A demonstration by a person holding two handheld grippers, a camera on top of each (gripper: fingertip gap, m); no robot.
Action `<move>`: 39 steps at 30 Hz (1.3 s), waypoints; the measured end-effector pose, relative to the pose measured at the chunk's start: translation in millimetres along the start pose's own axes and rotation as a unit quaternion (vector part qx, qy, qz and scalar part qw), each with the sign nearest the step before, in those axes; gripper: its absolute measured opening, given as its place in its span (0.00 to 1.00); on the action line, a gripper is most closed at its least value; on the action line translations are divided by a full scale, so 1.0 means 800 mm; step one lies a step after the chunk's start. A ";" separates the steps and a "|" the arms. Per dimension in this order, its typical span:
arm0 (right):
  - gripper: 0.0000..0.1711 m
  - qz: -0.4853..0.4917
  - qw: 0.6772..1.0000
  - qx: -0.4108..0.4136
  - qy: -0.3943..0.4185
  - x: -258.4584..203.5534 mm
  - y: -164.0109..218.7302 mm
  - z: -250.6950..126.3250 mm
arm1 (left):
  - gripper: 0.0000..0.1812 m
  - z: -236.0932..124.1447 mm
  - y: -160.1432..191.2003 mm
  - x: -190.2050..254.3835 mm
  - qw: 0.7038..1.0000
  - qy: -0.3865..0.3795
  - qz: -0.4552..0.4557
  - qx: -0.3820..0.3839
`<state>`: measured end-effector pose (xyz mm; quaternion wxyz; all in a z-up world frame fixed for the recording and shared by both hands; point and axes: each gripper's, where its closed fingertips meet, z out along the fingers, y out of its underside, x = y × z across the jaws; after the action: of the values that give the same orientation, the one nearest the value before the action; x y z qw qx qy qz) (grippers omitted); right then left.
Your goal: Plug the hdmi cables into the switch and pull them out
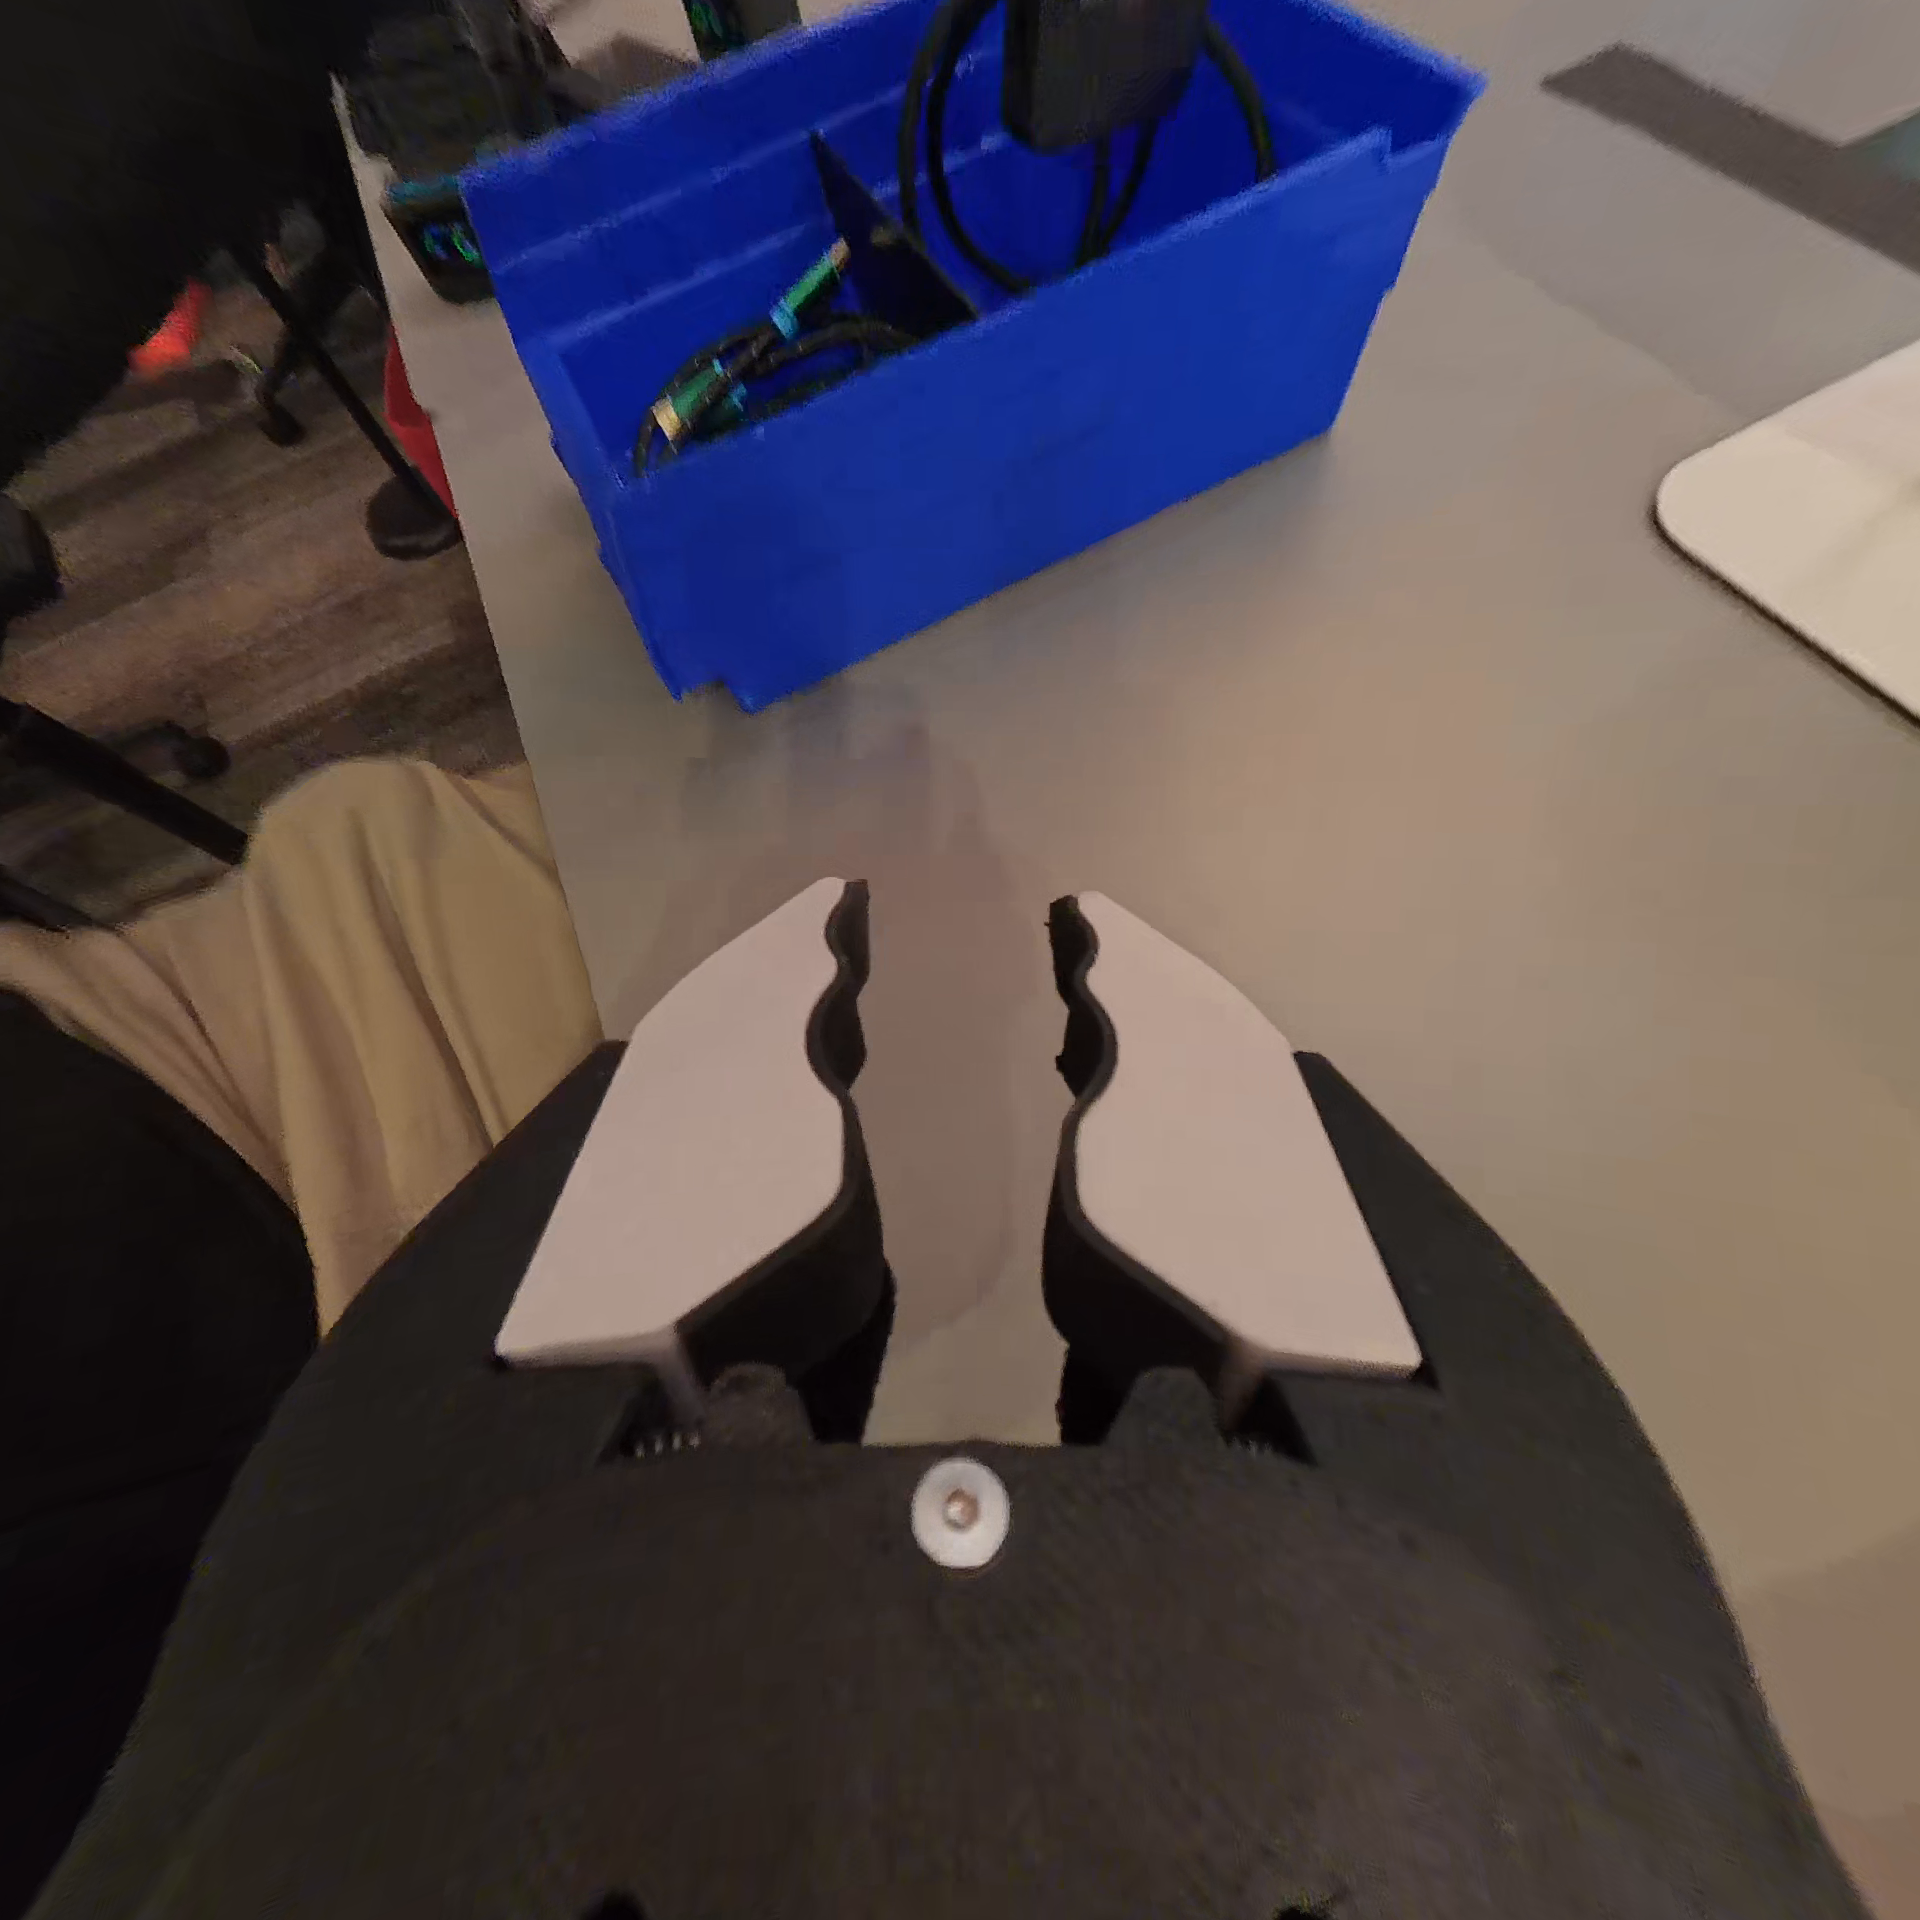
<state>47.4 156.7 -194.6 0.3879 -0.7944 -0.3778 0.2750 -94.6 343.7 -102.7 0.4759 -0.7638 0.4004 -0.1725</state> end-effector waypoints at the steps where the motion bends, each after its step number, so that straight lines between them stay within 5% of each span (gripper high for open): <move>1: 0.22 0.009 1.000 0.014 -0.012 -0.001 -0.010 0.001 | 0.02 -0.006 -0.011 0.015 1.000 0.025 -0.003 0.016; 11: 0.40 0.110 0.961 0.156 -0.199 -0.020 -0.088 0.012 | 0.02 -0.063 -0.101 0.173 0.947 0.276 -0.009 0.163; 16: 0.51 0.064 0.957 0.194 -0.206 -0.034 -0.102 0.001 | 0.02 -0.064 -0.113 0.231 0.920 0.348 -0.008 0.178; 19: 0.47 0.055 0.942 0.223 -0.245 -0.049 -0.112 -0.017 | 0.02 -0.055 -0.108 0.250 0.912 0.377 -0.005 0.160; 27: 0.10 0.106 0.880 0.247 -0.392 -0.066 -0.108 -0.052 | 0.02 -0.057 -0.114 0.267 0.872 0.453 -0.051 0.177; 31: 0.08 0.119 0.873 0.267 -0.391 -0.058 -0.115 -0.065 | 0.06 -0.056 -0.117 0.253 0.880 0.427 -0.067 0.194; 34: 0.08 0.123 0.869 0.283 -0.386 -0.054 -0.118 -0.070 | 0.24 -0.049 -0.113 0.239 0.900 0.384 -0.079 0.191; 39: 0.07 0.149 0.870 0.321 -0.345 -0.033 -0.125 -0.077 | 0.29 -0.052 -0.085 0.226 0.912 0.352 -0.112 0.181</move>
<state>38.9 151.4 -74.3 0.4210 -0.5278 -0.2558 0.6919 20.9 194.6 -45.1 0.4119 -0.5945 0.4152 -0.5518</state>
